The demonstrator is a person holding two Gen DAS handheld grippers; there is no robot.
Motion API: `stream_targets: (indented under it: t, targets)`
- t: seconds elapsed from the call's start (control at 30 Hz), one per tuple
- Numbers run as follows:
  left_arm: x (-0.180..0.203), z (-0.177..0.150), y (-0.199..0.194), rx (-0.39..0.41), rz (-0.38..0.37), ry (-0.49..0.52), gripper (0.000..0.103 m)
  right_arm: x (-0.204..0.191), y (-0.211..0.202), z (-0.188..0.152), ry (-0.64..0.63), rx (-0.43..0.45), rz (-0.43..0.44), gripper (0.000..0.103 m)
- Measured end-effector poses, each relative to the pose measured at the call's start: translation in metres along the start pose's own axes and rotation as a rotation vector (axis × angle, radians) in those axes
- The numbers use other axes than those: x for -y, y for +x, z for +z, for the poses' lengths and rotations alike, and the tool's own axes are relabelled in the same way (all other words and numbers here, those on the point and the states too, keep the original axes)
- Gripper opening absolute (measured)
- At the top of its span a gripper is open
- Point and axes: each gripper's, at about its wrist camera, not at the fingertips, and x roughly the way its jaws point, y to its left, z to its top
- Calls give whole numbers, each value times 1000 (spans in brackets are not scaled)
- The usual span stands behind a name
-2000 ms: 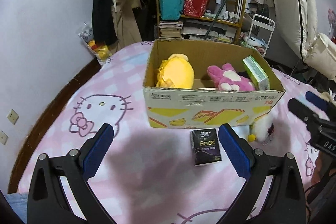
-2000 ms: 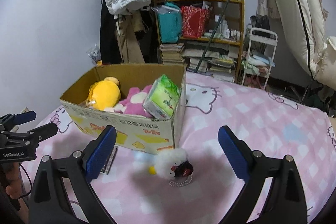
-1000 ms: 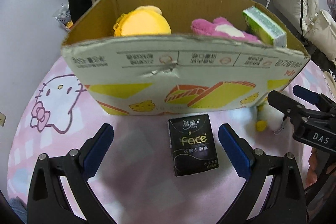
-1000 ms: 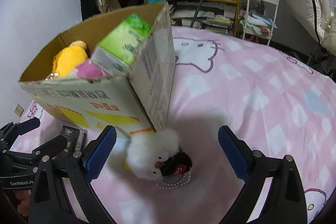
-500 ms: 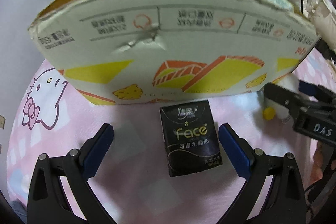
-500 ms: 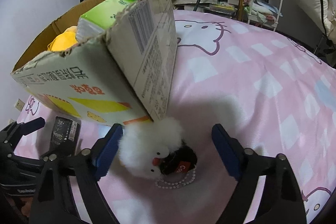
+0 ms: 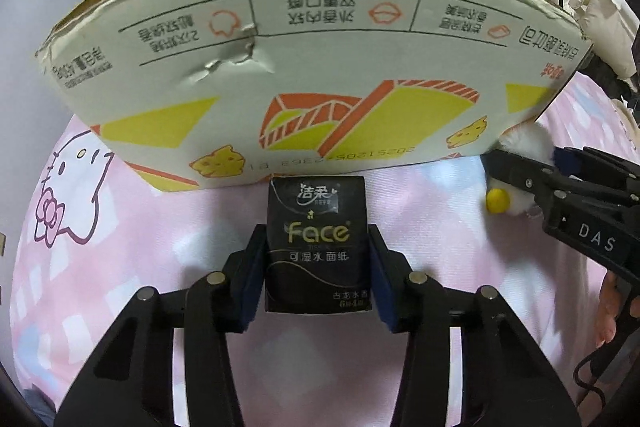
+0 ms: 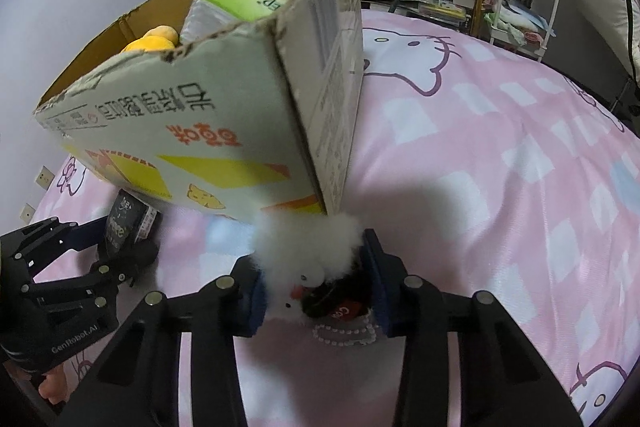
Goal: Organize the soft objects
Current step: 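Grasp the black Face tissue pack with the left tool while the right tool grasps the white keychain plush, then carry both held items over the box and open both tools to release them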
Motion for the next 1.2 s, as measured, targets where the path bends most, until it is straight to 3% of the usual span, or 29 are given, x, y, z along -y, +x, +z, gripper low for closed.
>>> stream_targets:
  t: [0.33, 0.7, 0.9, 1.2]
  targets:
    - [-21, -28, -17, 8, 7, -48, 45, -5, -10, -11, 5, -4, -9, 40]
    - [-34, -32, -58, 83, 63, -70, 45, -15, -28, -11, -11, 54, -14, 40]
    - [-37, -30, -93, 181, 104, -70, 45, -15, -53, -6, 1, 137, -4, 40]
    - [-45, -29, -152, 392, 137, -72, 45, -19, -115, 0, 7, 329, 1, 40]
